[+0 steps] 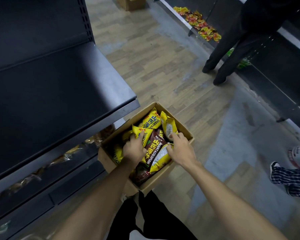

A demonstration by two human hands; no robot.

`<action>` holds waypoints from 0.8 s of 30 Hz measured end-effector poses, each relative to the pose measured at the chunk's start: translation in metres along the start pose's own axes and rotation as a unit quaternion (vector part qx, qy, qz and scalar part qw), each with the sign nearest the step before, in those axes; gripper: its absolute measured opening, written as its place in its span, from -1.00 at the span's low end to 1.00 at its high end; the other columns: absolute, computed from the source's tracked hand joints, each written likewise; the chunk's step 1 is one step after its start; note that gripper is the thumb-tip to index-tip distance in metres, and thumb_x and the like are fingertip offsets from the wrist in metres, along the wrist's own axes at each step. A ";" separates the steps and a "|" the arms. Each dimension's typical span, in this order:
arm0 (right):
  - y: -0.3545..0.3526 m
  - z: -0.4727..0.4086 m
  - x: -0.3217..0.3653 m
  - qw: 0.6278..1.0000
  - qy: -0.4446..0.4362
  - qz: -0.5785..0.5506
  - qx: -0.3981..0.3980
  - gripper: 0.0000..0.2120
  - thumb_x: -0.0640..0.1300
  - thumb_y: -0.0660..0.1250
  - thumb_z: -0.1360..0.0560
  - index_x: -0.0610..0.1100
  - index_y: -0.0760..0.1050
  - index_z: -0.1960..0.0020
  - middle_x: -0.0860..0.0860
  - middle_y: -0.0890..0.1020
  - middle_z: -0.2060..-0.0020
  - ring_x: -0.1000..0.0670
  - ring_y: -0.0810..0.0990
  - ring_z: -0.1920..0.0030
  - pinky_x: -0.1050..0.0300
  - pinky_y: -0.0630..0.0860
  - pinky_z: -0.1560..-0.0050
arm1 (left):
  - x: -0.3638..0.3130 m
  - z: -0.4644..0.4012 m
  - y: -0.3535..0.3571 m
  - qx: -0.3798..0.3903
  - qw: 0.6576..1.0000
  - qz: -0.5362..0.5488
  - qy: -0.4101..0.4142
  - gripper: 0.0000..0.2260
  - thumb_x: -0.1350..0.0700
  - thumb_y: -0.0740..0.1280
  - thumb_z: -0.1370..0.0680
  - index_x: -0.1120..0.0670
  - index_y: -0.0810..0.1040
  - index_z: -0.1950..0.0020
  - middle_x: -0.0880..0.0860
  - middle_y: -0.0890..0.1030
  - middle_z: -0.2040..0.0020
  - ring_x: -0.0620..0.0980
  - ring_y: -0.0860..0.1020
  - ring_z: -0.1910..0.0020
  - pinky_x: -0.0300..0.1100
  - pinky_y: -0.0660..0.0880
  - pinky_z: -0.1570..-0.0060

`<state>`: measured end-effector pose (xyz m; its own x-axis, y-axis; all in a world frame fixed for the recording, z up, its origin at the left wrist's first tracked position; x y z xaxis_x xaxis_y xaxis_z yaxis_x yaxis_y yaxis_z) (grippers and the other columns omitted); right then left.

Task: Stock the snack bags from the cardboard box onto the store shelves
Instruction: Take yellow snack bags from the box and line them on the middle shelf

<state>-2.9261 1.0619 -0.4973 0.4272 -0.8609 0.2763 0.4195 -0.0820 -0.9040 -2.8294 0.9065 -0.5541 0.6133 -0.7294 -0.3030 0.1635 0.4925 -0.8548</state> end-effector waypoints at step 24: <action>-0.013 -0.040 -0.008 0.992 -0.017 -0.068 0.102 -0.45 -0.05 0.26 -0.52 -0.14 0.28 -0.47 -0.17 0.35 -0.43 -0.18 0.37 -0.40 0.00 0.32 -0.37 | -0.001 0.063 -0.047 -0.139 0.984 0.101 -0.057 -0.40 -0.01 0.37 -0.48 -0.03 0.25 -0.48 0.11 0.42 -0.21 0.17 0.52 -0.13 0.02 0.52 0.00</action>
<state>-2.9671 1.0499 -0.5006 0.3802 -0.8316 0.4049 0.6265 -0.0905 -0.7741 -2.7889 0.9137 -0.4869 0.6968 -0.5642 -0.4428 -0.1782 0.4619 -0.8689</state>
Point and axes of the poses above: each hand's wrist, its own z-axis away from the middle knuckle, its own y-axis out of the palm, x = y × z, the point moved 3 cm from there along -z, towards the middle knuckle
